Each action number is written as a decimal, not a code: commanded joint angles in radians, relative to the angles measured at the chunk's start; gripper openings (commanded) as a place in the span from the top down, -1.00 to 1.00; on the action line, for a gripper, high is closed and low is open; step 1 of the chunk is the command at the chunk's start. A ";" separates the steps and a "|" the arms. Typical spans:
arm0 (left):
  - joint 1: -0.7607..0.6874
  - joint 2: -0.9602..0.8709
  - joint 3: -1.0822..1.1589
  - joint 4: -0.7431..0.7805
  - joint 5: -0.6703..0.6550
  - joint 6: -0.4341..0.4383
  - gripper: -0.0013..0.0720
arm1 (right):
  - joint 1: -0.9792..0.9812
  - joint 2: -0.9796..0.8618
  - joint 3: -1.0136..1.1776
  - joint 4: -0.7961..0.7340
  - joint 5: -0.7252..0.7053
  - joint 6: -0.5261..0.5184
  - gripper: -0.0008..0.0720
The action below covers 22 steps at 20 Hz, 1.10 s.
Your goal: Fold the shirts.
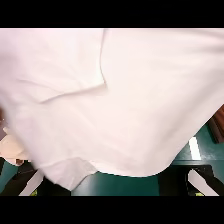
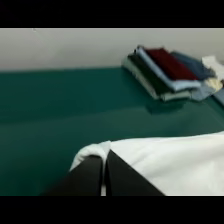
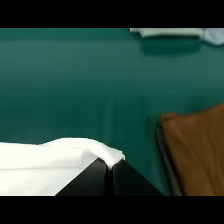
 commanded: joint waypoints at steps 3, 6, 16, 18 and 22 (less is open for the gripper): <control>-0.023 -0.241 -0.398 -0.001 0.042 0.126 0.89 | 0.015 -0.251 -0.191 -0.010 0.024 0.001 0.93; -0.097 -0.450 -0.412 -0.011 0.206 0.209 0.89 | 0.057 -0.398 -0.236 -0.010 -0.090 0.001 0.93; -0.162 -0.803 -0.050 0.048 0.417 0.230 0.89 | 0.127 -0.710 0.000 -0.007 -0.299 0.043 0.93; -0.152 -0.801 -0.034 0.081 0.338 0.258 0.89 | 0.127 -0.706 -0.001 -0.008 -0.264 0.043 0.93; -0.139 -0.799 -0.032 0.190 0.031 0.263 0.89 | 0.162 -0.645 -0.128 -0.017 -0.225 0.024 0.93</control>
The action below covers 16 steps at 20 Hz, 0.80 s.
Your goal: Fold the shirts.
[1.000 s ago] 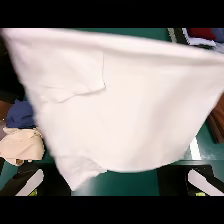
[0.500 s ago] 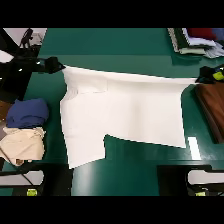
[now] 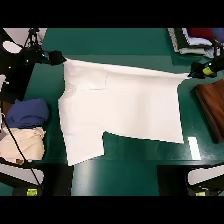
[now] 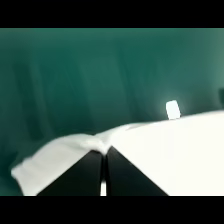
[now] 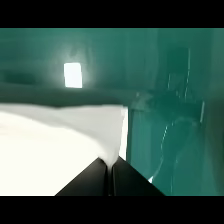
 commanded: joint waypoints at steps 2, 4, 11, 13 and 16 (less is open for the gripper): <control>0.006 -0.006 0.001 0.143 -0.255 0.010 0.89 | 0.049 0.090 -0.200 -0.001 -0.050 -0.010 0.93; 0.006 -0.006 -0.034 0.204 -0.255 -0.009 0.89 | 0.074 0.129 -0.302 0.000 -0.108 -0.006 0.93; 0.006 -0.006 -0.169 0.253 -0.187 -0.020 0.88 | 0.125 0.177 -0.496 0.043 -0.190 0.027 0.93; 0.006 -0.006 -0.168 0.272 -0.200 -0.116 0.46 | 0.121 0.177 -0.497 0.081 -0.185 0.027 0.85; 0.007 -0.006 -0.162 0.311 -0.238 -0.181 -0.52 | 0.093 0.177 -0.473 0.133 -0.142 0.027 -0.02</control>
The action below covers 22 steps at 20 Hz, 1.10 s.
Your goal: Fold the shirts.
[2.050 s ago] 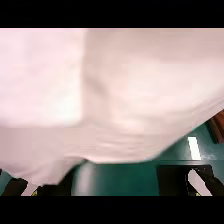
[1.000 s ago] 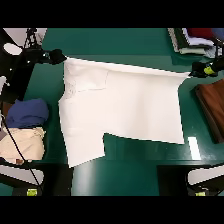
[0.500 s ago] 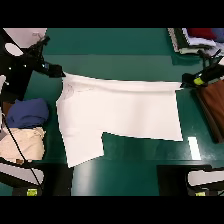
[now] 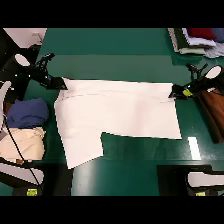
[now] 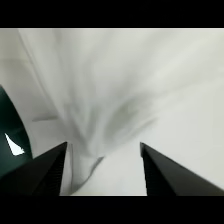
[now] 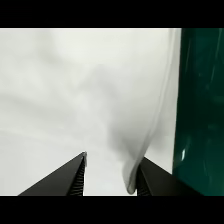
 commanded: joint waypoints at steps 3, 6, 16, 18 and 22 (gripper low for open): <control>0.023 0.021 0.019 0.094 -0.152 -0.111 -0.51 | -0.069 0.029 0.029 0.045 0.163 -0.010 -0.02; 0.060 0.141 -0.062 0.095 -0.182 -0.134 -0.51 | -0.157 0.143 -0.064 0.046 0.177 -0.013 -0.02; 0.063 0.741 -0.860 0.013 -0.168 -0.208 -0.52 | -0.254 0.352 -0.285 0.135 0.174 -0.121 -0.34; 0.063 0.803 -0.946 -0.004 -0.165 -0.207 -0.51 | -0.234 0.352 -0.270 0.135 0.174 -0.121 -0.34; 0.063 0.811 -1.030 -0.079 -0.068 -0.187 -0.51 | -0.175 0.352 -0.240 0.134 0.173 -0.124 -0.33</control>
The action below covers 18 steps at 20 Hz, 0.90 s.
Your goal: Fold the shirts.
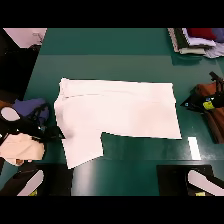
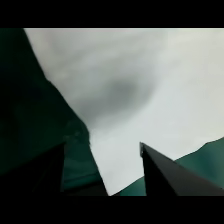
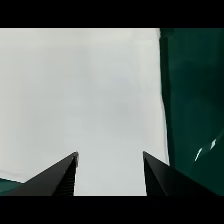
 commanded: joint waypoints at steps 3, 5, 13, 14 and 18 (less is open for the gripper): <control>0.000 0.034 -0.119 -0.153 0.165 0.056 -0.51 | 0.069 0.004 0.014 0.004 -0.003 -0.012 -0.33; 0.000 0.034 -0.138 -0.160 0.197 0.071 -0.51 | 0.075 0.004 0.014 0.005 0.009 -0.012 -0.33; 0.000 0.034 -0.119 -0.183 0.091 0.077 0.89 | -0.037 0.005 0.005 -0.006 0.165 -0.037 -0.33; 0.000 0.034 -0.099 -0.185 0.074 0.090 0.89 | -0.080 0.014 -0.023 -0.007 0.184 -0.037 -0.33; 0.000 0.034 -0.010 -0.196 0.059 0.101 0.89 | -0.278 0.060 -0.221 -0.006 0.154 -0.086 -0.34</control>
